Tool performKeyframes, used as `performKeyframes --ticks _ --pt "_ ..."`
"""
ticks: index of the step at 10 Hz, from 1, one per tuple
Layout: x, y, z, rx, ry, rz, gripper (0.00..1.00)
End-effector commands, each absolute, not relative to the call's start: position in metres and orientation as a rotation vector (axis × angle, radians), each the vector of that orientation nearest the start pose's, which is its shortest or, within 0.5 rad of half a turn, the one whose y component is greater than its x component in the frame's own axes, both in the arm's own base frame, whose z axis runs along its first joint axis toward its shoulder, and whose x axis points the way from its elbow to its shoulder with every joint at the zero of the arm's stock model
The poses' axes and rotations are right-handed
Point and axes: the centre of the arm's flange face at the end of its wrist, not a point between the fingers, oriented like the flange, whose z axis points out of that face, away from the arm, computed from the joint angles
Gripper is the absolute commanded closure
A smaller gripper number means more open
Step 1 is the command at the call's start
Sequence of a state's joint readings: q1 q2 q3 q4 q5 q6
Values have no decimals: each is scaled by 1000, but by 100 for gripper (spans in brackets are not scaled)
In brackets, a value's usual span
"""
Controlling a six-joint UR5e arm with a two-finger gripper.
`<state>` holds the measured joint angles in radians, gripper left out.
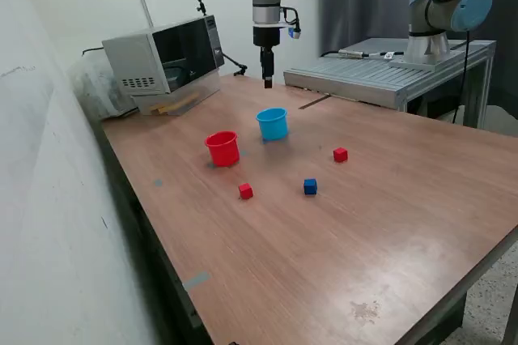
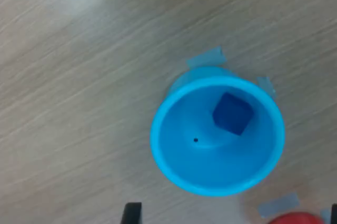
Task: Place red objects in the red bin, and blue objects in the blue bin.
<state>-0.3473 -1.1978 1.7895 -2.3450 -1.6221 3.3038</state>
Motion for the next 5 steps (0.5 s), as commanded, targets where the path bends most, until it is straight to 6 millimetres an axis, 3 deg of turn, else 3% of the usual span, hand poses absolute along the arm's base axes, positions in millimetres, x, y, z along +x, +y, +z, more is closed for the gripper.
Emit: performKeyframes --ticks 1,3,4,5 --pt "-590 71 300 -1637 2763 299 0" --pt "-554 43 347 -1726 2671 247 0" --pt "-532 17 376 -1773 2639 341 0" --pt "-517 -7 388 -1816 2581 409 0"
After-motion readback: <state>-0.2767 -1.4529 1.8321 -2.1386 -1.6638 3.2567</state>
